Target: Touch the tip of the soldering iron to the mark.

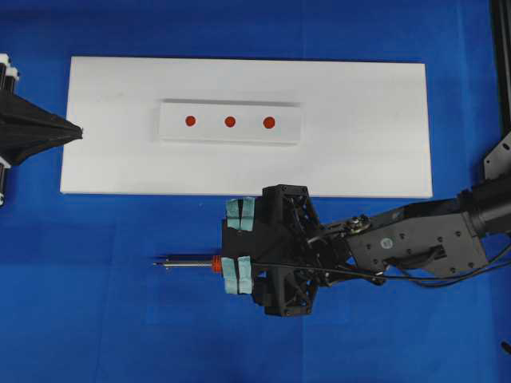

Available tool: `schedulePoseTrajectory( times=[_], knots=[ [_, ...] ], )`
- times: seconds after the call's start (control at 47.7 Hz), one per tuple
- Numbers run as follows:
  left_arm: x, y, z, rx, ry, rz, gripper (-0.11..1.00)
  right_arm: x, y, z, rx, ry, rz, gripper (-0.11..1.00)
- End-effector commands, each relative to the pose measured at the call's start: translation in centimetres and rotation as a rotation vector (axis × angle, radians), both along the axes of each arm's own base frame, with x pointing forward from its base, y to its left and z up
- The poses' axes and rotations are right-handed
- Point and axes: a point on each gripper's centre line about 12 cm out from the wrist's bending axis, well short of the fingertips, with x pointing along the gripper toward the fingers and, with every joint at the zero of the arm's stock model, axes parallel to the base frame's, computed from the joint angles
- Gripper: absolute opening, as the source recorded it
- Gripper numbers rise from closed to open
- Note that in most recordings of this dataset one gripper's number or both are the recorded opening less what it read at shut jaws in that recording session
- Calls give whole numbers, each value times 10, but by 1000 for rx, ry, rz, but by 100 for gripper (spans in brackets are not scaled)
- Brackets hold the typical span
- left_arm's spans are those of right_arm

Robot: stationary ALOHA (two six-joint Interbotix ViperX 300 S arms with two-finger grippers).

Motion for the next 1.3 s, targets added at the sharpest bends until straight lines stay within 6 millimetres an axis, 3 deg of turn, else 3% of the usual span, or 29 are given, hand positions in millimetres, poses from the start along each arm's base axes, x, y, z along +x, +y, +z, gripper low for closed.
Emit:
schedulePoseTrajectory(
  times=[0.0,0.168,0.441,0.587,0.776,0.881,1.049,1.28],
  knots=[
    [1,0,5,4,-14,-1,0,4,-11,21,-3,-51,-15,86],
    [1,0,4,3,-11,0,0,6,-45,20,-42,-47,-57,86],
    [1,0,4,3,-11,-1,0,5,-120,23,-116,-38,-133,86],
    [1,0,4,3,-11,-1,0,4,-145,24,-137,-40,-159,86],
    [1,0,4,4,-11,-1,0,0,-149,24,-138,-40,-164,86],
    [1,0,4,3,-12,0,0,-13,-146,31,-135,-49,-161,86],
    [1,0,4,0,-11,0,0,-46,-145,53,-130,-109,-160,85],
    [1,0,5,3,-14,-1,0,-105,-141,74,-120,-207,-153,85]
  ],
)
